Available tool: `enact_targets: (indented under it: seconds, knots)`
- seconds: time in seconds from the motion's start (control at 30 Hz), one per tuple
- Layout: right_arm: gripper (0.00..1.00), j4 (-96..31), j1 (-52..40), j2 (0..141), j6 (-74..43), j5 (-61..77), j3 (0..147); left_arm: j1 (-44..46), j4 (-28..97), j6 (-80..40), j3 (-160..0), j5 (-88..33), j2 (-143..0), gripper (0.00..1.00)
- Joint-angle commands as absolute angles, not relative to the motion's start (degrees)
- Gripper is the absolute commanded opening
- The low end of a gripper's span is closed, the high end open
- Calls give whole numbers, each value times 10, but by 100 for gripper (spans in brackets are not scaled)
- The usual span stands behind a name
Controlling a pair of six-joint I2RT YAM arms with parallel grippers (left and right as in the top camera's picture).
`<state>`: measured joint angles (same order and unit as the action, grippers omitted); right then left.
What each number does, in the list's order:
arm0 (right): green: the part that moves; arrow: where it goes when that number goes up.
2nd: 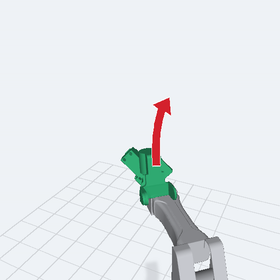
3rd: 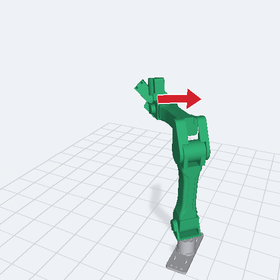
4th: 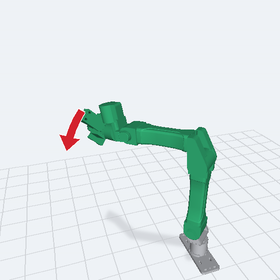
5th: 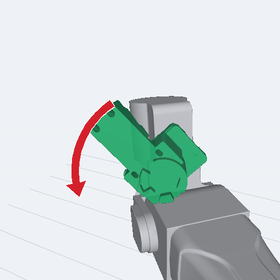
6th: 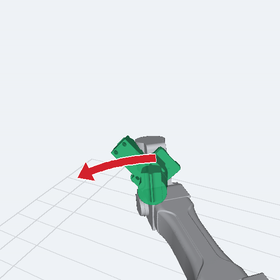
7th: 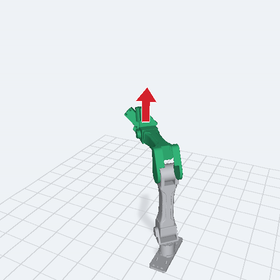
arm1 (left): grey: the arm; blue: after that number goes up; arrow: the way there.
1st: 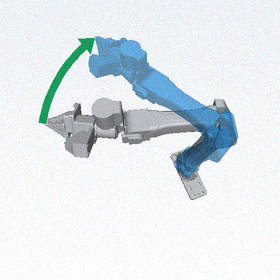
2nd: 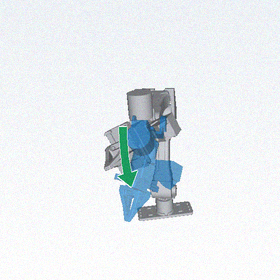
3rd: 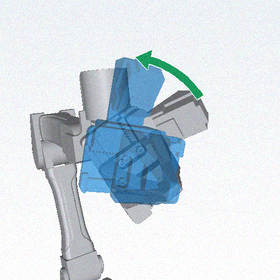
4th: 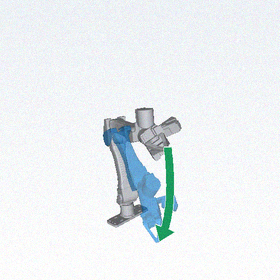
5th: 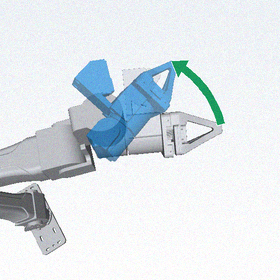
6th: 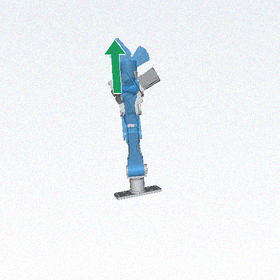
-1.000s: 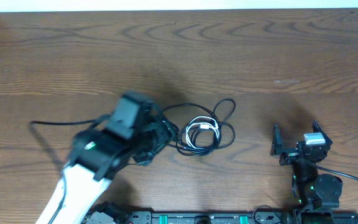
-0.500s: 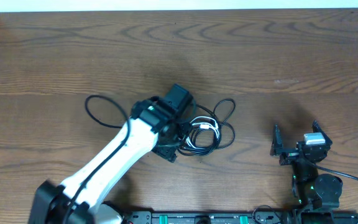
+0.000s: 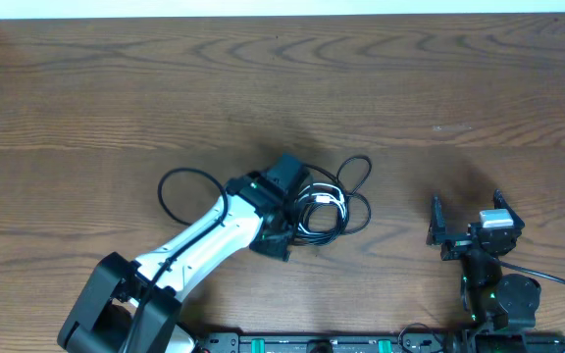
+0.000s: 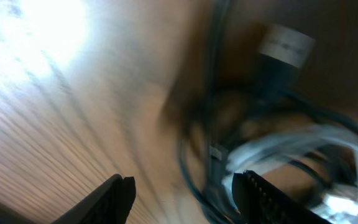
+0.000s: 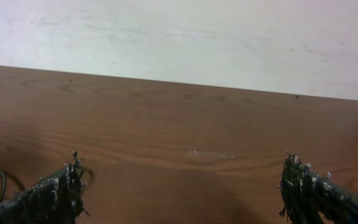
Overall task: Untangle cables
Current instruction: 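Move the left gripper over the tangled black and white cables, then close the left gripper on the cable bundle and lift it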
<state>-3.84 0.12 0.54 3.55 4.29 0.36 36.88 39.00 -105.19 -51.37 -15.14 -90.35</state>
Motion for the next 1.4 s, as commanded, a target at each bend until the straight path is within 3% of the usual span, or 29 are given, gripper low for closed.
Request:
enact_targets:
  seconds: [0.0, 0.2, 0.33, 0.7, 0.9, 1.07, 1.37]
  knots:
    - [99, -41, -8, 5, 30, 46, 3, 375, 370, -1090, -491, -154, -906, 58]
    - [99, -41, -8, 5, 30, 46, 3, 386, 310, -1090, -474, -132, -906, 58]
    - [99, -41, -8, 5, 30, 46, 3, 395, 309, -1092, -471, -108, -906, 64]
    - [99, -41, -8, 5, 30, 46, 3, 397, 307, -1093, -471, -96, -926, 64]
    - [99, -41, -8, 5, 30, 46, 3, 419, 264, -1092, -471, -100, -967, 50]
    - [99, -41, -8, 5, 30, 46, 3, 431, 255, -1091, -471, -100, -981, 8]
    - [99, -41, -8, 5, 30, 46, 3, 394, 295, -1011, -471, -100, -939, 7]
